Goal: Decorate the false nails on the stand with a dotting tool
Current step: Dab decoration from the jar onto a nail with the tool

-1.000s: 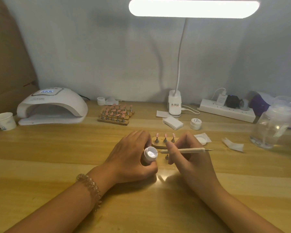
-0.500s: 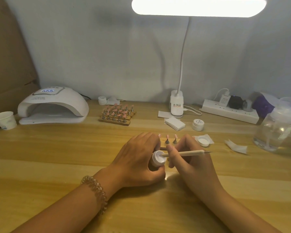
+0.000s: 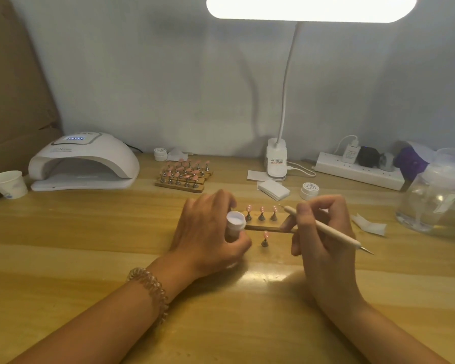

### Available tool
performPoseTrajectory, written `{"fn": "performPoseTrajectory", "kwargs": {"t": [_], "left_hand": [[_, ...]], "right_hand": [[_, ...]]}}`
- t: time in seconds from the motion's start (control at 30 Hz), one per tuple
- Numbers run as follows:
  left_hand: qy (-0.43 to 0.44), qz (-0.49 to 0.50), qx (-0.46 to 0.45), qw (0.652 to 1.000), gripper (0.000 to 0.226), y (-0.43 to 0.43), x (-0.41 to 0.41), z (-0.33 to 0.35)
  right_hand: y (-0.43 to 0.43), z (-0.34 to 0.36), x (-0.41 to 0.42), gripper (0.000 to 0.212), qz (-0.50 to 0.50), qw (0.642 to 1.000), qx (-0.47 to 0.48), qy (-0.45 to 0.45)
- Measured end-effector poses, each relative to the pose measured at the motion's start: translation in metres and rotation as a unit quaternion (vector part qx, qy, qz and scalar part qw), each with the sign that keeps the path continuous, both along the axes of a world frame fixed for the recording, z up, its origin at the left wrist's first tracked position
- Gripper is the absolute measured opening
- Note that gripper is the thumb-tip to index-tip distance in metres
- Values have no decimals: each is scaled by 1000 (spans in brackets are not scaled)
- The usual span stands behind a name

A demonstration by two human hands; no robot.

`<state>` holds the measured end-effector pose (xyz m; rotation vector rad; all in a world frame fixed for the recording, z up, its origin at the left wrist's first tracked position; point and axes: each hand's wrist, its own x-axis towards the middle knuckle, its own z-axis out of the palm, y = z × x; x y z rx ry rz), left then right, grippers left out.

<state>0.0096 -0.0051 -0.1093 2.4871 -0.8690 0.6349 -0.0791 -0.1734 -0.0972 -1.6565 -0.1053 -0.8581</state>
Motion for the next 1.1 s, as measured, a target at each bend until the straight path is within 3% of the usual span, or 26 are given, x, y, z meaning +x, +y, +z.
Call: {"fn": "performPoseTrajectory", "kwargs": {"t": [0.17,0.4,0.5,0.57,0.7,0.8,1.1], "left_hand": [[105,142,-39,984,36,7,20,-9],[98,150,-16,984,43,7,18,-9],[-22,74,-46,996,36,2,3,1],[-41,9,-31,999,24,-6,-12,6],[86,-47,-11,995,18,-21,-29,0],[143,-53,-31,988,13,-23,-27,-5],[172,-112,-89,975,7,-22,-18,-7]], "right_hand": [[-6,-2,5,14,8,995,61,79],[-11,-1,7,25,21,976,135,168],[-11,-1,8,28,20,973,143,178],[-11,0,8,29,21,973,145,178],[-11,0,8,20,26,970,152,187],[-11,-1,10,26,24,967,150,204],[-9,-4,14,27,16,968,126,215]]}}
